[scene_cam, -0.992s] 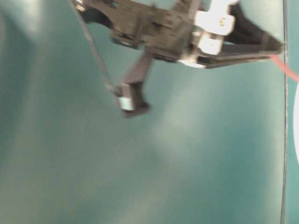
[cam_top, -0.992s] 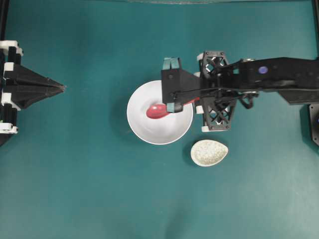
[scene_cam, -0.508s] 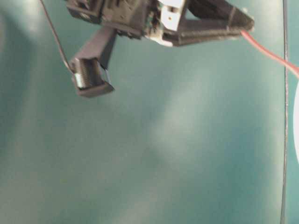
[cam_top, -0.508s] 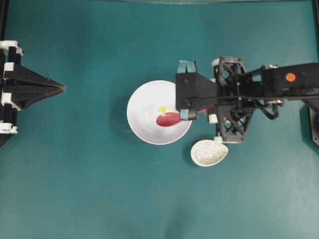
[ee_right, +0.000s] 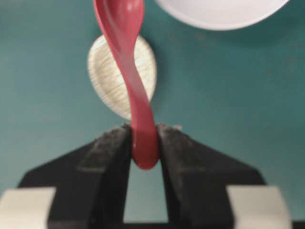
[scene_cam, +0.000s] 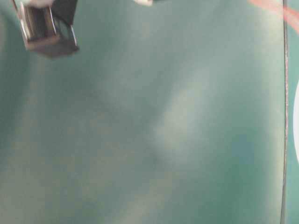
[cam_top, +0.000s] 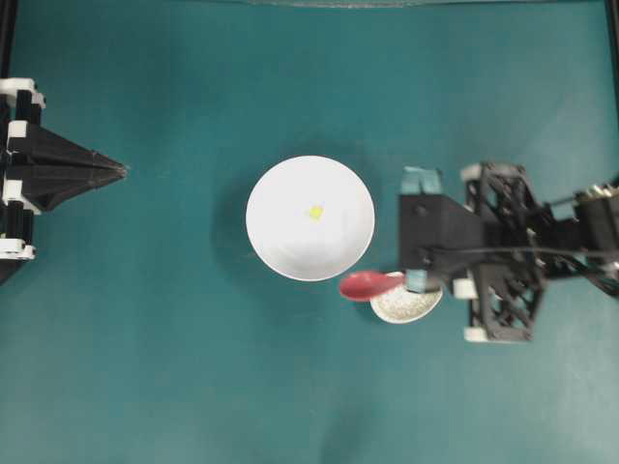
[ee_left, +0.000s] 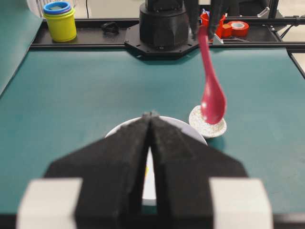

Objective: Scoop the yellow hexagonal prism block from the bowl with a spoon using the right arm.
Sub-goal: 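Lower the red spoon into the speckled dish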

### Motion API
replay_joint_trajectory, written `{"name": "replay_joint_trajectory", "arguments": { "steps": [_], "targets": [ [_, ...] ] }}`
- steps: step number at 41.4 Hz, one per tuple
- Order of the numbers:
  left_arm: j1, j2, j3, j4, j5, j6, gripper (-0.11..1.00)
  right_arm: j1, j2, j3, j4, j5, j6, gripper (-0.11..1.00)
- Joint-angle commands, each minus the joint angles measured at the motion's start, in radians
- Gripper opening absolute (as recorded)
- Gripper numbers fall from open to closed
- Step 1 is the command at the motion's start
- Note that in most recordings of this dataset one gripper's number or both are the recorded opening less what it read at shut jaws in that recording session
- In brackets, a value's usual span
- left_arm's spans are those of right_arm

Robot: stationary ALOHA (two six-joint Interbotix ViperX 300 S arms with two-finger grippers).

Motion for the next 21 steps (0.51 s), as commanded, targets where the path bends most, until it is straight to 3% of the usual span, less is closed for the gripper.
{"name": "replay_joint_trajectory", "arguments": {
  "steps": [1, 8, 21],
  "targets": [
    [0.0, 0.011, -0.018, 0.0, -0.014, -0.002, 0.01, 0.028, -0.055, 0.017, 0.0, -0.006, 0.043, 0.26],
    [0.002, 0.011, -0.018, 0.0, -0.02, -0.002, 0.01, 0.04, -0.098, 0.115, 0.0, -0.029, 0.112, 0.24],
    [0.0, 0.011, -0.018, -0.002, -0.021, -0.003, 0.01, 0.04, -0.103, 0.264, 0.0, -0.204, 0.12, 0.21]
  ]
}}
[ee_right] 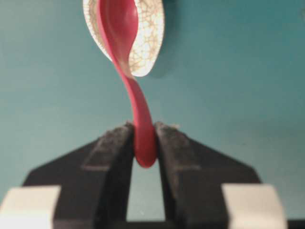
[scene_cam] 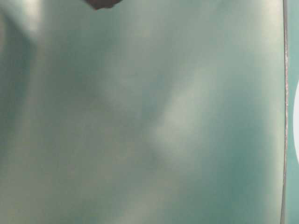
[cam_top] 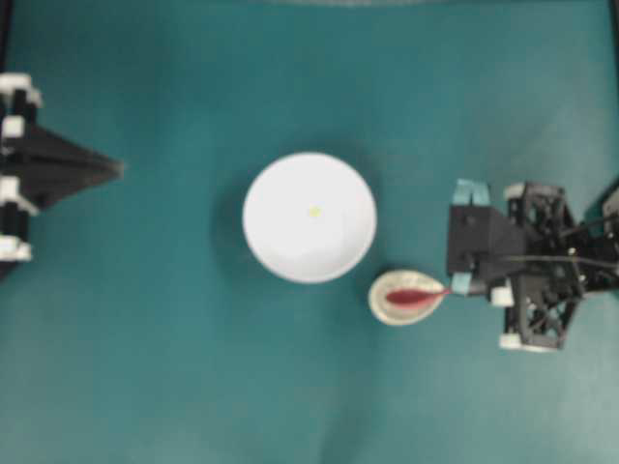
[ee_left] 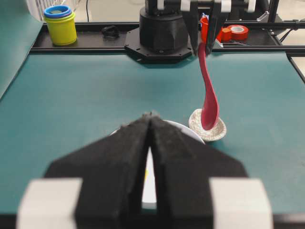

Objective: Scoop the yellow hexagonal prism block from the bowl with a spoon using the right arm.
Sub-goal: 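Lower the red spoon into the speckled dish, then open the right gripper and slide it back along the spoon handle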

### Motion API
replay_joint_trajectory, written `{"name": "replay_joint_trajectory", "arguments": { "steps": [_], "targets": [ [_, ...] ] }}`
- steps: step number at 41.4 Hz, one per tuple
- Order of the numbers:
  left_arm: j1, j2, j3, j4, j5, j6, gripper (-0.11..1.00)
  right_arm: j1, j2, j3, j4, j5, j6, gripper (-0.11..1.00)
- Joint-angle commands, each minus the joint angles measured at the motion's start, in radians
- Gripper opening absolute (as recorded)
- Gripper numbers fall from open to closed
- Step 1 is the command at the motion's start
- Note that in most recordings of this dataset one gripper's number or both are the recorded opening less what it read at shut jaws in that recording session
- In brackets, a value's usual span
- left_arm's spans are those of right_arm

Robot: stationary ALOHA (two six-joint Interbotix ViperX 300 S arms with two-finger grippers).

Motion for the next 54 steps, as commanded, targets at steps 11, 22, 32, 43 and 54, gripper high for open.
{"name": "replay_joint_trajectory", "arguments": {
  "steps": [11, 22, 32, 43, 54],
  "targets": [
    [0.002, 0.009, -0.018, -0.002, -0.009, -0.002, 0.01, 0.002, -0.018, 0.038, -0.008, -0.046, 0.002, 0.15],
    [0.002, 0.009, -0.018, -0.002, -0.009, -0.002, 0.01, 0.002, -0.018, 0.037, -0.008, -0.044, 0.02, 0.16],
    [0.002, 0.009, -0.018, -0.003, -0.009, -0.002, 0.01, 0.002, -0.018, 0.037, -0.009, -0.044, 0.061, 0.31],
    [0.0, 0.009, -0.018, -0.002, -0.009, -0.011, 0.01, 0.002, -0.02, 0.035, -0.012, -0.044, 0.063, 0.49],
    [0.002, 0.009, -0.02, -0.002, -0.009, -0.014, 0.01, -0.003, -0.052, 0.055, -0.083, -0.143, 0.066, 0.49]
  ]
}}
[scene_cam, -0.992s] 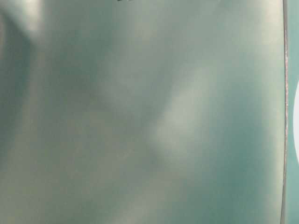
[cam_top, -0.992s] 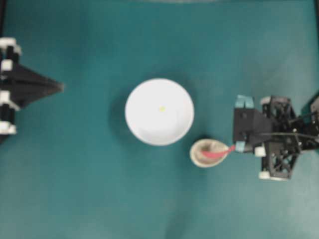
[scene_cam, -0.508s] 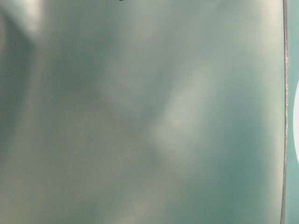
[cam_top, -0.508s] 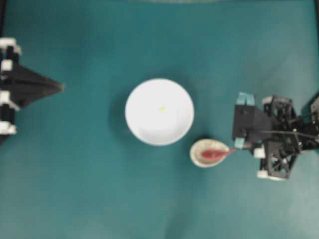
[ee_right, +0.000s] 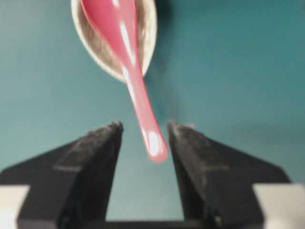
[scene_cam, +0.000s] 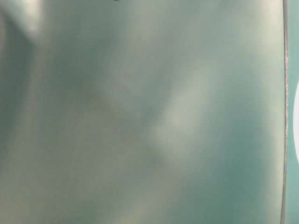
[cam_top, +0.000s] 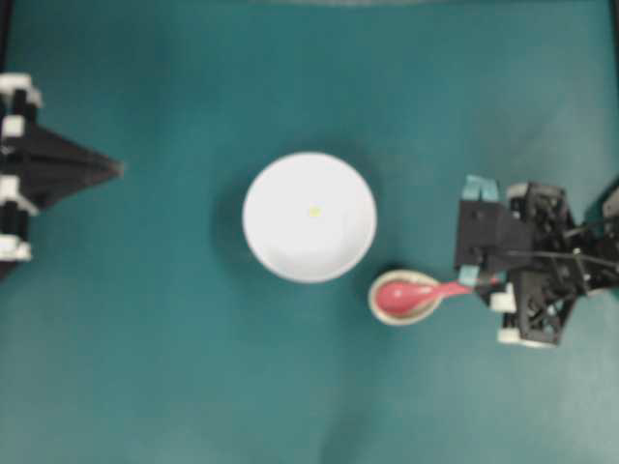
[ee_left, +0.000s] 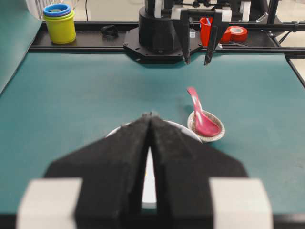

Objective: Scoop the yellow hexagonal prism block from the bowl with a spoon using the right arm.
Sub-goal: 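Open the right gripper and slide it back along the spoon handle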

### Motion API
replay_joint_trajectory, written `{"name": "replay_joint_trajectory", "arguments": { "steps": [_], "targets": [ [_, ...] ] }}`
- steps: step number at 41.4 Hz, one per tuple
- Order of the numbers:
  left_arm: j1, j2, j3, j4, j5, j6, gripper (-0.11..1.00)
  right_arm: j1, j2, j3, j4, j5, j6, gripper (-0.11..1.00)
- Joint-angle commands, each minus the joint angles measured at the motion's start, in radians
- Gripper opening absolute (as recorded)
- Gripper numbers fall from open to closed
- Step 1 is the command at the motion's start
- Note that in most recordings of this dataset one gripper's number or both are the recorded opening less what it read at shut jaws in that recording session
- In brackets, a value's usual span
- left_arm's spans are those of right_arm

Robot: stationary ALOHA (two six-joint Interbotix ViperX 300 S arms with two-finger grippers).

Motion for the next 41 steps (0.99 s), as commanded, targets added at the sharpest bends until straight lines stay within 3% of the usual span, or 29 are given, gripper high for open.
{"name": "replay_joint_trajectory", "arguments": {
  "steps": [1, 12, 19, 26, 35, 41],
  "targets": [
    [0.0, 0.009, -0.018, 0.0, -0.009, 0.0, 0.01, -0.005, -0.032, 0.0, -0.034, -0.069, 0.003, 0.49],
    [0.002, 0.009, -0.018, 0.0, -0.002, -0.003, 0.01, -0.063, -0.132, 0.1, -0.164, -0.416, 0.012, 0.49],
    [0.002, 0.009, -0.018, -0.002, 0.006, -0.003, 0.01, -0.144, -0.187, 0.218, -0.196, -0.699, 0.012, 0.49],
    [0.0, 0.009, -0.018, 0.0, 0.026, -0.002, 0.01, -0.227, -0.189, 0.353, -0.196, -0.974, 0.011, 0.49],
    [0.0, 0.009, -0.017, 0.0, 0.055, -0.002, 0.01, -0.27, -0.124, 0.492, -0.19, -1.302, -0.009, 0.49],
    [0.0, 0.009, -0.018, 0.0, 0.055, -0.002, 0.01, -0.272, -0.051, 0.56, -0.146, -1.482, -0.054, 0.49]
  ]
}}
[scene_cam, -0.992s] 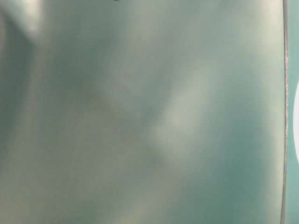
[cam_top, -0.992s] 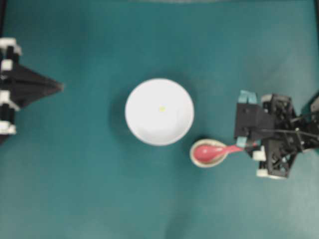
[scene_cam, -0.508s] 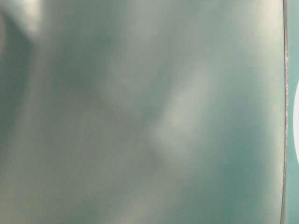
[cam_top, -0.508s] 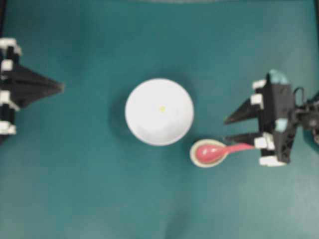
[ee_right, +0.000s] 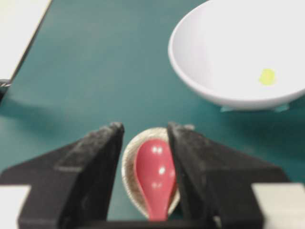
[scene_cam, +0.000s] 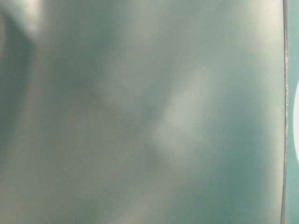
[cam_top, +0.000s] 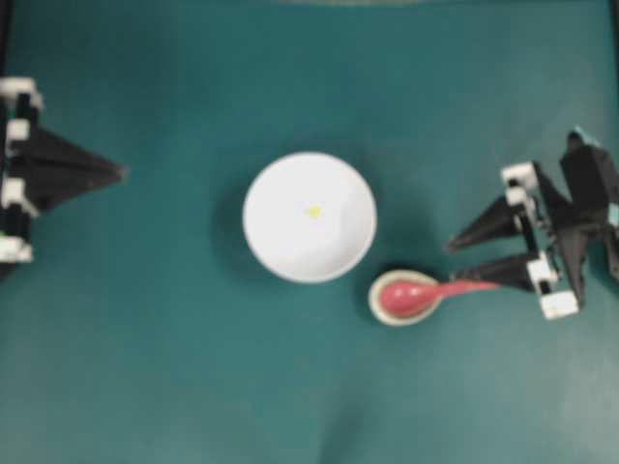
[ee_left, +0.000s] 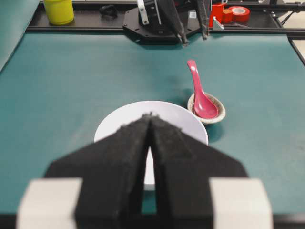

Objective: Scoop the yellow hexagonal prism block from the bowl with a spoon using the right arm.
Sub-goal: 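Open the right gripper and slide it back along the spoon handle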

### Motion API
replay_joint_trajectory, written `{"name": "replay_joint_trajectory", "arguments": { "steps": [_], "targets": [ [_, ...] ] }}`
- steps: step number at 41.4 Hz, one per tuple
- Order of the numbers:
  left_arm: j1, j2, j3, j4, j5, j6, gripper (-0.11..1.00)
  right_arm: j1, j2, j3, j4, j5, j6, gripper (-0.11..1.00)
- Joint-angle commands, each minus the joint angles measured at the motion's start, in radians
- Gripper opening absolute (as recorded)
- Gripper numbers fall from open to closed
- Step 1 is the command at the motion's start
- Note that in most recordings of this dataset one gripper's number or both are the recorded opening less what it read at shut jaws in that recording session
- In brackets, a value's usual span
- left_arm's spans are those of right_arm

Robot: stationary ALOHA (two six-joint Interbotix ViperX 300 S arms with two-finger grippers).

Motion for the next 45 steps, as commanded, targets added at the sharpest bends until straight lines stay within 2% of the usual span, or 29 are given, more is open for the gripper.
{"name": "replay_joint_trajectory", "arguments": {
  "steps": [1, 10, 15, 22, 34, 45],
  "targets": [
    [0.002, 0.009, -0.018, 0.0, -0.008, 0.0, 0.01, -0.005, 0.04, 0.025, 0.038, -0.115, -0.037, 0.49],
    [0.003, 0.008, -0.018, 0.0, -0.006, 0.0, 0.01, -0.003, 0.153, 0.104, 0.179, -0.344, -0.229, 0.49],
    [0.002, 0.009, -0.018, 0.0, -0.006, 0.0, 0.01, 0.014, 0.213, 0.146, 0.222, -0.469, -0.287, 0.49],
    [0.003, 0.009, -0.018, 0.0, -0.006, 0.0, 0.01, 0.041, 0.298, 0.163, 0.235, -0.555, -0.304, 0.49],
    [0.002, 0.009, -0.017, 0.0, -0.006, 0.0, 0.01, 0.075, 0.445, 0.135, 0.261, -0.611, -0.311, 0.49],
    [0.002, 0.009, -0.017, 0.0, -0.006, 0.0, 0.01, 0.115, 0.554, 0.106, 0.301, -0.649, -0.348, 0.49]
  ]
}}
